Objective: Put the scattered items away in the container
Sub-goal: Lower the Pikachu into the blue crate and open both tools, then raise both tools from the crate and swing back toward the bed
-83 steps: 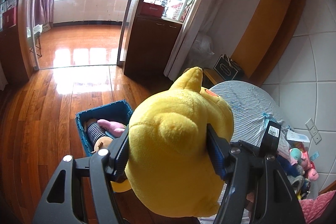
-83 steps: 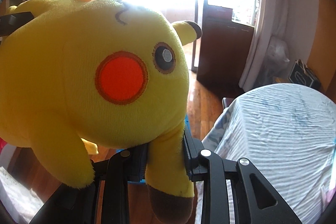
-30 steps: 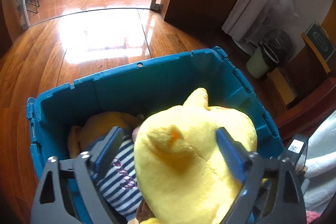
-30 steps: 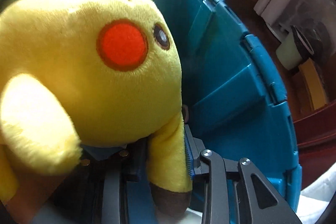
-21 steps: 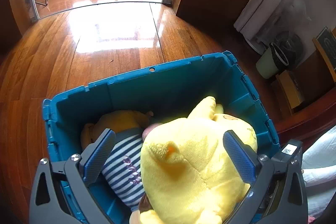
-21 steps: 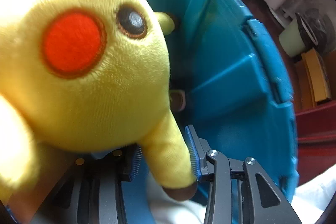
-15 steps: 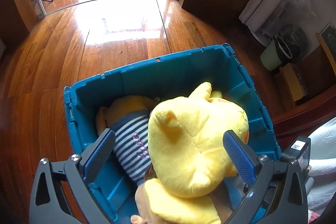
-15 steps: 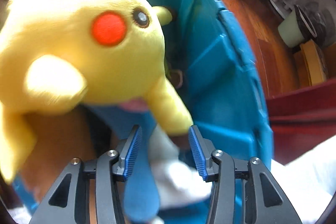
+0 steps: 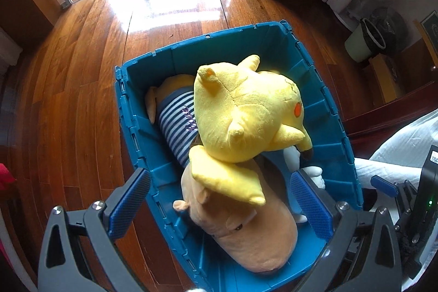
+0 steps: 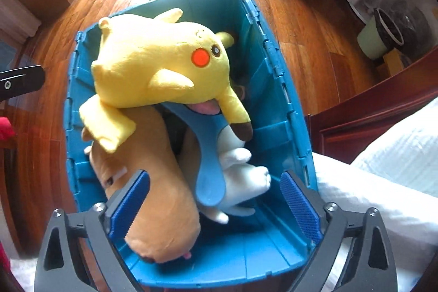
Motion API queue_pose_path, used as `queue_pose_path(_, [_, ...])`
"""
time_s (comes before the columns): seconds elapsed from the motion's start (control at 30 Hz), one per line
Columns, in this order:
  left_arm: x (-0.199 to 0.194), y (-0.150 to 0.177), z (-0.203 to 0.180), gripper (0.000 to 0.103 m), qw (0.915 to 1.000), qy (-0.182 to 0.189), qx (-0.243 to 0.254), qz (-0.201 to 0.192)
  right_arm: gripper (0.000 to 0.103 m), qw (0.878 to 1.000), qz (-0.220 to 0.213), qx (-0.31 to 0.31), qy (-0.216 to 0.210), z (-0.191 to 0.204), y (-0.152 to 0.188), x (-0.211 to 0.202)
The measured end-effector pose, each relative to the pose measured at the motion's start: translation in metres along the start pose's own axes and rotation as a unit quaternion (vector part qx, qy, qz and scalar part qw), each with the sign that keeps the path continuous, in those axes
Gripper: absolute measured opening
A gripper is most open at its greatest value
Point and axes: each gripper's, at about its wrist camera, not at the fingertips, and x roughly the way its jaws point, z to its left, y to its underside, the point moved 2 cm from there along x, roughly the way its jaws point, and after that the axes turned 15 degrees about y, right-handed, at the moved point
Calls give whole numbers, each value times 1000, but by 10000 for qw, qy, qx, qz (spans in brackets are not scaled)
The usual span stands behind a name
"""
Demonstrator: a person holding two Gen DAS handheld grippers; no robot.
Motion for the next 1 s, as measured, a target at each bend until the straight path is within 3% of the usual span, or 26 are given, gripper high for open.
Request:
queue_pose_path(0.27, [-16,5,-18,103,10000,7,28,41,102,9998,-60,-105,128,-13,6,-33])
queue_pose_path(1.0, [-32,1,-29,103,9998,-146,121,-12,102,9996,-240,-79,108,-22,-7,-55])
